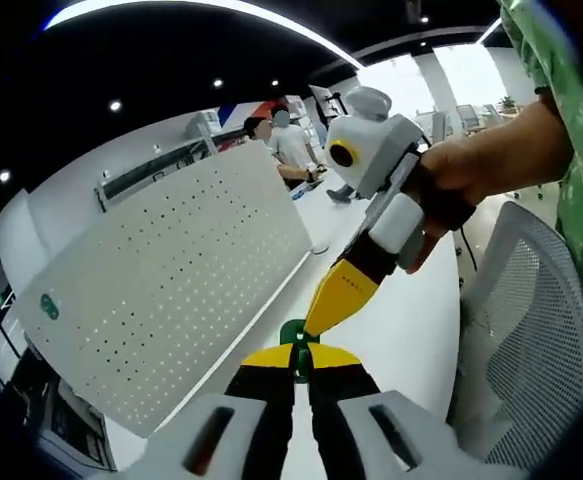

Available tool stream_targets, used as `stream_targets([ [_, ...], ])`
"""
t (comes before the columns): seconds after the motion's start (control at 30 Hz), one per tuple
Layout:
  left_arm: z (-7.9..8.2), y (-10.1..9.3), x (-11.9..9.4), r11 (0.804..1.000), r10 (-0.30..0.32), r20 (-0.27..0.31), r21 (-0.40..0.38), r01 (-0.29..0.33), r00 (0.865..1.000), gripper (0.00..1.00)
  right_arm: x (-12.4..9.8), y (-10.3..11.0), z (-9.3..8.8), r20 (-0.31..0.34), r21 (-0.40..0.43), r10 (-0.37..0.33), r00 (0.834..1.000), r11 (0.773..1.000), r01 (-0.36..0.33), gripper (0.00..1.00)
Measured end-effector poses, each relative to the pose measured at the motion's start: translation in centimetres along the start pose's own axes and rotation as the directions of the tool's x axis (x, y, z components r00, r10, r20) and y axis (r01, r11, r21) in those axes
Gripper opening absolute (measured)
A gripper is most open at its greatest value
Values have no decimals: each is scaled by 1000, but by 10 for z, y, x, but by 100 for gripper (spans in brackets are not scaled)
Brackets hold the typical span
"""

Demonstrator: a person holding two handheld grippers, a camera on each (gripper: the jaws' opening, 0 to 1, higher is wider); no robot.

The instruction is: Insert the hook assembly into the mounting plate slot until the hook locks in place.

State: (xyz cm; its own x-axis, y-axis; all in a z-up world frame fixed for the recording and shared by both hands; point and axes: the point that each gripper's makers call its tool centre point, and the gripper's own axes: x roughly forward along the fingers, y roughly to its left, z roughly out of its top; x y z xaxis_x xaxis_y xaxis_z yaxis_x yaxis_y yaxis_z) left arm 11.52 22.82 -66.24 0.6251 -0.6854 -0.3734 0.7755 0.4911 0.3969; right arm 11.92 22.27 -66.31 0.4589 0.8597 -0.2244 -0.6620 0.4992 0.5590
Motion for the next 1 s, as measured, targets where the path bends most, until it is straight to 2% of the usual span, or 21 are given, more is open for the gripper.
stream_targets([
  [0.37,0,0,-1,1000,-6,17,-9,6,1000,3,0,1,0,1,13,1,1000,1000,-1,0],
  [1.0,-3,0,0,1000,-6,15,-25,6,1000,3,0,3,1,3,-50,-4,1000,999,4,1],
])
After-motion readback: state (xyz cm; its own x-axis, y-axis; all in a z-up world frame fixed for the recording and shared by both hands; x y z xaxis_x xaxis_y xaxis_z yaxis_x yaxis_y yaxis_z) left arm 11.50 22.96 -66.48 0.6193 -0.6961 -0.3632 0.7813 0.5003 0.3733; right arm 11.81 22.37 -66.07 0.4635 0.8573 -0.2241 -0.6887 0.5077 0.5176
